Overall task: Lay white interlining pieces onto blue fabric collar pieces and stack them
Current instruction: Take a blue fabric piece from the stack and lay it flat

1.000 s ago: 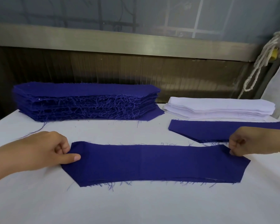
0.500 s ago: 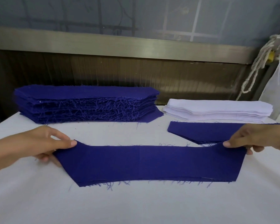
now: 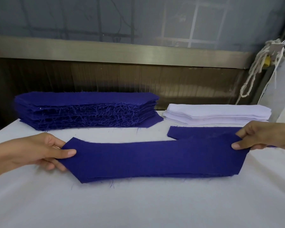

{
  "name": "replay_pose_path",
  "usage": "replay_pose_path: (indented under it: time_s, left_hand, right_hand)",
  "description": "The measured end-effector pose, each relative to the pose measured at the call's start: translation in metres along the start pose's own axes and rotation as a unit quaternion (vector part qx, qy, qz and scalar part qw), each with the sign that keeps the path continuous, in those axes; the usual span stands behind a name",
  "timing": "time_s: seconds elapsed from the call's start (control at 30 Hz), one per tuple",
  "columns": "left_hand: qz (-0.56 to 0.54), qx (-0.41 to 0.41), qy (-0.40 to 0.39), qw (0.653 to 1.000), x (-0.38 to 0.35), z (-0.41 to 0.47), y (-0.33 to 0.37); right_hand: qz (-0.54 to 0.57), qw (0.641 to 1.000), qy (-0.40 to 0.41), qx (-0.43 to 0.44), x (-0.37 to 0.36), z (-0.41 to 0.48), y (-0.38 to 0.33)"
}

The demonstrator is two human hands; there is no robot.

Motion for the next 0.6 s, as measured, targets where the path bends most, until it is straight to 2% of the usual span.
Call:
replay_pose_path:
  time_s: [0.23,0.37,0.5,0.6]
  left_hand:
    - [-0.075,-0.059,0.021,0.995,-0.021,-0.001,0.038]
    - [-0.096,-0.109,0.043,0.989,-0.043,0.003,0.073]
    - [-0.125,-0.138,0.035,0.982,-0.07,0.018,0.11]
    - [-0.15,-0.149,-0.001,0.978,-0.093,0.033,0.136]
  right_hand:
    - [0.111,0.991,0.075,-0.007,0.035,-0.012,0.02]
    - [0.183,0.972,0.142,-0.023,0.052,-0.017,0.038]
    - [0.279,0.926,0.245,-0.07,0.069,-0.015,0.065]
    - [0.377,0.881,0.275,-0.074,0.078,-0.011,0.09]
Point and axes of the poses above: each hand's wrist, its own z-axis towards the middle knuckle, its own x-axis out of the back of the hand, y = z × x, the point moved 3 cm from there along z, towards the middle knuckle, and after that the axes turned 8 degrees about -z, right-handed, at the moved point
